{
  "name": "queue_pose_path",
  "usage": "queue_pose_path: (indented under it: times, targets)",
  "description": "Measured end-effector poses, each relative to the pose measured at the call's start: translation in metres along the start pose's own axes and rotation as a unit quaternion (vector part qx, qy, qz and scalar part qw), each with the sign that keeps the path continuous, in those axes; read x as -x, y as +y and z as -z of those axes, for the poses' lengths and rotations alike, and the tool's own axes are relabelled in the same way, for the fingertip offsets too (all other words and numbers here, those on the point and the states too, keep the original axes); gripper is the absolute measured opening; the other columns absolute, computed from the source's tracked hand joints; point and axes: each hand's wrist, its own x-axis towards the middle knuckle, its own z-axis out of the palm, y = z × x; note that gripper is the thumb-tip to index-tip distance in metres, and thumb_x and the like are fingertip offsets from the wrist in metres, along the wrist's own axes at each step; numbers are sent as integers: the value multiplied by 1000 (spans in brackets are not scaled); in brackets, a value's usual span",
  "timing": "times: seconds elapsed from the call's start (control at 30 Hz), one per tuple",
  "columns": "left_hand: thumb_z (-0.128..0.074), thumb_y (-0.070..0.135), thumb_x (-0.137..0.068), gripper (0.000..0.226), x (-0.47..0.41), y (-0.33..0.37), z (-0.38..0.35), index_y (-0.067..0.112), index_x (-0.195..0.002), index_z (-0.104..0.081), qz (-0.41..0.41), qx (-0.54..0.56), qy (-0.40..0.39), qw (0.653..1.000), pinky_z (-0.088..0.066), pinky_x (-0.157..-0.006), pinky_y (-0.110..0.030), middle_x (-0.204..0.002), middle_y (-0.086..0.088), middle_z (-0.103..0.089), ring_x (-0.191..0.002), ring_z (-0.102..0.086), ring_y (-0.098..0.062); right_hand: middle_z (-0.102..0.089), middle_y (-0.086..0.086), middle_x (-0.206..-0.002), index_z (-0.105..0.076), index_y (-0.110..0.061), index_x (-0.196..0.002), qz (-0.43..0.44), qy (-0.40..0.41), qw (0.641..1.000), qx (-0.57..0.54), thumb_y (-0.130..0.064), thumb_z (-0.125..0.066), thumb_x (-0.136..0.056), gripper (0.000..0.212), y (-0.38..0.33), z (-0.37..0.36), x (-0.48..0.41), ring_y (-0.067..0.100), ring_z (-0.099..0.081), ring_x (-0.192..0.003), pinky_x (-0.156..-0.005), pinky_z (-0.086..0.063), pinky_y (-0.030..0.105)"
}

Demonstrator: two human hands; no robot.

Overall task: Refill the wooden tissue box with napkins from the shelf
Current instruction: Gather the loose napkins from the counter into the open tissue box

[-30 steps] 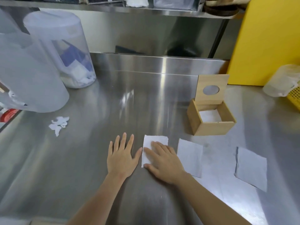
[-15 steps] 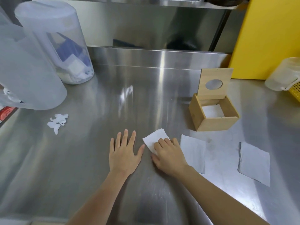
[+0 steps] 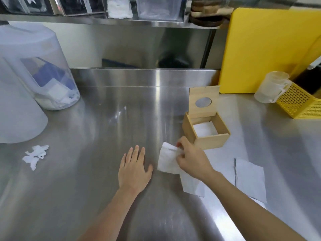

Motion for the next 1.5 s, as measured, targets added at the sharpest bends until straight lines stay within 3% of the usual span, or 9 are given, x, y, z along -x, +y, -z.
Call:
queue_pose_path:
  times: [0.23,0.47,0.6,0.77,0.87,1.1,1.3,1.43,1.5]
  targets:
    - [-29,55,-91,63,-29,43,-10,20,-144,-22,-50,13,-9,999,-9,-116,-34,-155,-1,-21,-143,-15,-18,-46,-9,-69,-43,-30,-65,-21,-98,992,-71,-2,-47,-84,35,38,82,-28,13,-43,-68,-58,-33,24]
    - [-24,56,-92,64,-49,67,-26,20,-145,-19,-82,5,-33,996,-4,-116,-35,-156,-2,-18,-144,-11,-18,-54,-6,-79,-59,-20,-75,17,-162,986,33,-5,-50,-90,23,71,115,-70,13,-46,-76,-58,-36,9]
    - [-24,57,-91,65,-51,66,-33,20,-144,-21,-82,-8,-31,996,-3,-115,-35,-155,-4,-20,-143,-13,-21,-65,10,-97,-66,-5,-94,36,-145,986,70,-6,-52,-89,14,84,108,-90,24,-55,-87,-69,-41,23]
    - [-20,60,-90,66,-51,65,-35,23,-144,-24,-76,-35,-28,996,-4,-114,-34,-153,-2,-27,-142,-19,-20,-64,13,-94,-61,-6,-86,59,-106,981,155,-7,-51,-88,11,98,90,-99,26,-52,-83,-68,-43,35]
    - [-22,57,-87,66,-52,69,-30,18,-138,-38,-70,-36,-26,997,-19,-112,-39,-145,-6,-42,-135,-35,-24,-55,14,-85,-49,-15,-78,63,-96,961,250,-8,-44,-90,15,104,78,-102,27,-45,-77,-61,-32,32]
    - [-27,55,-87,63,-51,70,-29,17,-133,-46,-63,-54,-26,996,-29,-108,-42,-139,-7,-51,-129,-45,-25,-65,13,-108,-54,-7,-108,114,-112,916,369,3,-48,-85,25,116,63,-113,33,-63,-93,-62,-37,33]
    - [-29,54,-87,62,-50,70,-29,16,-132,-47,-63,-61,-27,996,-32,-107,-42,-137,-6,-52,-128,-46,-25,-66,12,-104,-53,-5,-106,129,-98,905,394,4,-48,-83,25,118,59,-115,32,-64,-88,-59,-37,33]
    - [-29,54,-87,62,-51,69,-30,17,-133,-47,-67,-59,-24,996,-30,-108,-42,-138,-6,-52,-129,-45,-25,-70,6,-65,-64,-8,-65,235,21,887,398,-2,-80,-53,21,115,70,-104,26,-65,-57,-47,-45,24]
    - [-28,55,-87,63,-51,69,-30,17,-134,-46,-69,-58,-20,996,-30,-108,-42,-139,-7,-50,-130,-44,-25,-72,9,-84,-67,-7,-79,214,-29,922,321,-6,-70,-70,9,113,74,-102,30,-66,-77,-57,-45,29]
